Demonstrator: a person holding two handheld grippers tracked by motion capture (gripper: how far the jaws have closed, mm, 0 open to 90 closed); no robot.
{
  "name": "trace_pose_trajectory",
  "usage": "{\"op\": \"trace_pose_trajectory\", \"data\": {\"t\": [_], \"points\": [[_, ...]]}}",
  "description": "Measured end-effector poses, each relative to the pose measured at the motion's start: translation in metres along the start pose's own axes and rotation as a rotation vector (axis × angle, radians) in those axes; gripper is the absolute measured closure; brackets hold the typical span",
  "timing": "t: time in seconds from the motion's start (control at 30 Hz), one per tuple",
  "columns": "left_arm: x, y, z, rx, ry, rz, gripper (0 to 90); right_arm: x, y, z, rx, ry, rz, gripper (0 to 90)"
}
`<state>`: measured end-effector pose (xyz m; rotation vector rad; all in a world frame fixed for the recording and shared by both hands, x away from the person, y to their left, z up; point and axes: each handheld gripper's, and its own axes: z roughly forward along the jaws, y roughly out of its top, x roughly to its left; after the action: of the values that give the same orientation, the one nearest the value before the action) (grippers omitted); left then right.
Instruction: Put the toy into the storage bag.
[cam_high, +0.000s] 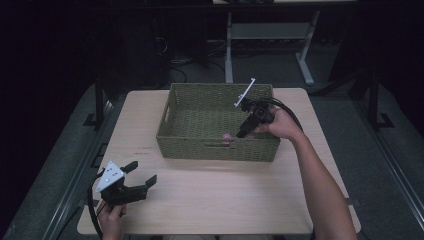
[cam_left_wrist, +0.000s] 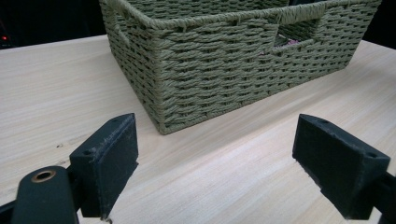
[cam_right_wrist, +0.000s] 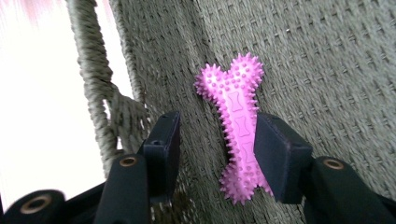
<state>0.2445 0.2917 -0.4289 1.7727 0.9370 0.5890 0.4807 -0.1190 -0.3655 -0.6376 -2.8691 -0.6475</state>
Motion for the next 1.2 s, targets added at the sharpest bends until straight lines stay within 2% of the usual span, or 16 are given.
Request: {"op": "trace_pose_trajectory", "data": {"t": [0.2, 0.5, 1.2], "points": [[0.000, 0.000, 0.000, 0.001, 0.000, -0.006, 13.8, 0.006, 0.001, -0.010, -0.036, -0.003, 0.001, 45.6], [0.001, 0.000, 0.001, 0.005, 0.000, -0.004, 13.8, 0.008, 0.000, -0.017, -0.052, -0.012, 0.004, 41.3], [0.000, 0.000, 0.000, 0.007, 0.002, -0.001, 13.8, 0.032, -0.004, -0.040, -0.095, -0.053, -0.022, 34.7]]}}
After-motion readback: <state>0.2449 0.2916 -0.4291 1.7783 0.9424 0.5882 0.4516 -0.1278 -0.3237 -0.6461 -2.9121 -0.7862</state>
